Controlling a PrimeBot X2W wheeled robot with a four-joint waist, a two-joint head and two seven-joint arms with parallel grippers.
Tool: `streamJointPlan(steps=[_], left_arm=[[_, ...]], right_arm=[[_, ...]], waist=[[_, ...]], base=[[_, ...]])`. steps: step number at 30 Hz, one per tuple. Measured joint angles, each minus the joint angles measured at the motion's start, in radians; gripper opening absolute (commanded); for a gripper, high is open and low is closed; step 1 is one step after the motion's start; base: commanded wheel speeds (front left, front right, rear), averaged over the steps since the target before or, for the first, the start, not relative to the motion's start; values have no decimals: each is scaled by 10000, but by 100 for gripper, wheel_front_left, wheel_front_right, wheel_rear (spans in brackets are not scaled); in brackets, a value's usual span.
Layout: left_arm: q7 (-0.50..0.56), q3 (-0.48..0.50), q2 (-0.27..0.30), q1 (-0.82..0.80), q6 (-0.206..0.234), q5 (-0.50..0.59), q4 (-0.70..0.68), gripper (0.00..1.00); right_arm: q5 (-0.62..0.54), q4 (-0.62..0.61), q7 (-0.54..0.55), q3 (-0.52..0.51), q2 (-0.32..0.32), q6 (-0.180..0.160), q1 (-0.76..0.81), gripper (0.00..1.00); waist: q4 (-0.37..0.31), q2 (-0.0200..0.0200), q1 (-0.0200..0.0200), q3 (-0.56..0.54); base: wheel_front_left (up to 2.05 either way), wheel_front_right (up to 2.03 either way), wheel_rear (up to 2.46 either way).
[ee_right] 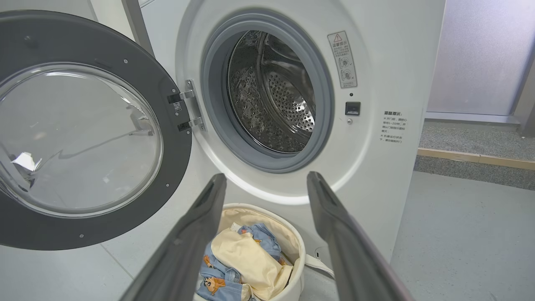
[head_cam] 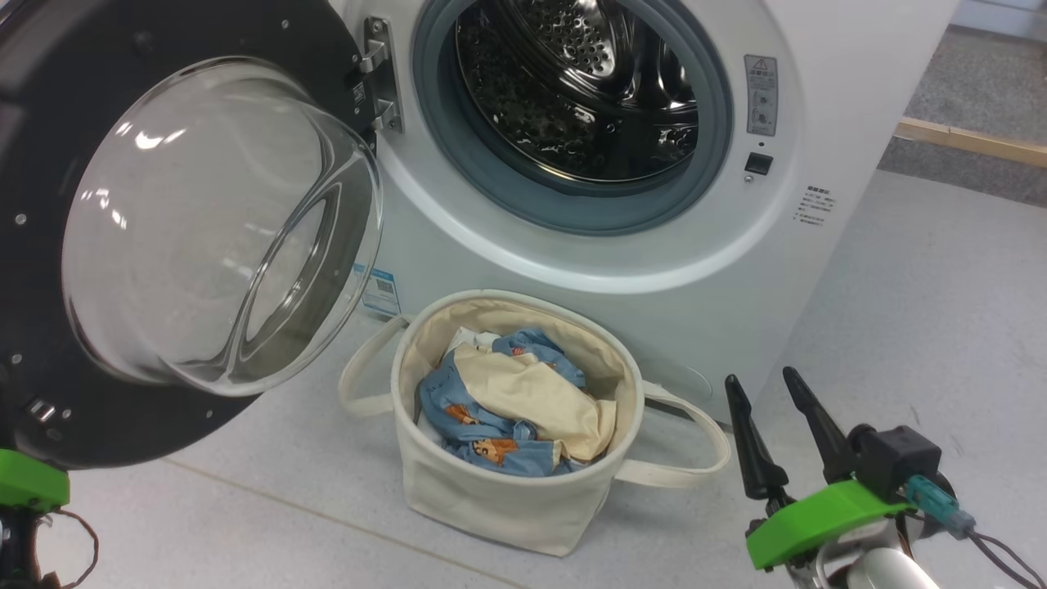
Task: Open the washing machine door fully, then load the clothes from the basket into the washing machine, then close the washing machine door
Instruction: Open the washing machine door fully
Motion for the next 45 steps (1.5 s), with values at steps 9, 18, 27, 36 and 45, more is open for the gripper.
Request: streamJointPlan(steps=[9, 18, 27, 36, 45], left_arm=[[-17, -184, -128, -20, -121, 0, -307, 0], [-19, -646, -826, 632, -165, -153, -2176, 100], [-19, -1024, -1235, 1372, -167, -414, -3898, 100], [-19, -1478, -1542, 2034, -163, -399, -4334, 100], [-19, -1373, -1588, 2034, -161, -157, -4301, 100]], right_arm=[[0, 10, 0, -130, 44, 0, 5, 100], [0, -104, 0, -224, 138, 0, 11, 100], [-2, -278, 0, -182, 215, 0, 7, 100], [-17, -491, 0, -205, 186, 0, -3, 100], [-17, -744, 0, -228, -56, 0, -263, 100]], waist=[[278, 0, 0, -11], [581, 0, 0, -5], [307, 0, 0, -19], [-925, 0, 0, 67], [-2643, 0, 0, 248]], base=[[0, 0, 0], [0, 0, 0], [0, 0, 0], [0, 0, 0], [0, 0, 0]])
